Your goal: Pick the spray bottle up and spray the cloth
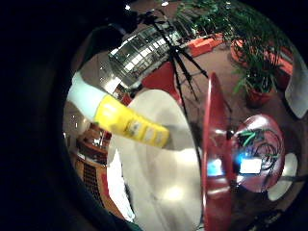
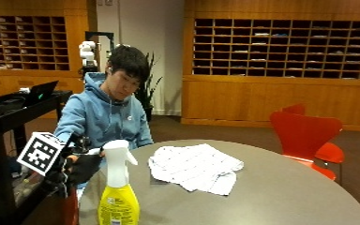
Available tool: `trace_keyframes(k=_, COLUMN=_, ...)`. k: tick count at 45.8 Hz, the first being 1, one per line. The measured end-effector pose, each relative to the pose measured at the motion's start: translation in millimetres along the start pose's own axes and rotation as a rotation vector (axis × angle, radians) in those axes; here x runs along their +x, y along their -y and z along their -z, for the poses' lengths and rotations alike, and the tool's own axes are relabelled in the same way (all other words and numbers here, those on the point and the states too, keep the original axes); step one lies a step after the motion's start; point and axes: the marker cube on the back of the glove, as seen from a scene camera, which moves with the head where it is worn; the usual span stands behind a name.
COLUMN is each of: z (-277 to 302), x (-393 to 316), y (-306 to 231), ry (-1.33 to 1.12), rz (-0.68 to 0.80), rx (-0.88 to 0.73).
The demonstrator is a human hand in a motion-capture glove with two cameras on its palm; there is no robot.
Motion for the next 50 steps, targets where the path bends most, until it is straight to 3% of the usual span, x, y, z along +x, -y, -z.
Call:
trace_keyframes(k=17, z=-50.5, x=-1.6, y=32.4, ry=0.188, rz=-0.137, rx=-0.176)
trace_keyframes(k=33, z=-89.6, x=-22.8, y=51.9, ry=0.212, rz=-0.123, rx=-0.25)
trace_keyframes(k=40, z=-101.6, x=-37.7, y=51.0, ry=0.139, rz=-0.097, rx=-0.326)
trace_keyframes(k=50, z=-106.6, x=-74.8, y=45.6, ry=-0.176, rz=0.061, rx=-0.489)
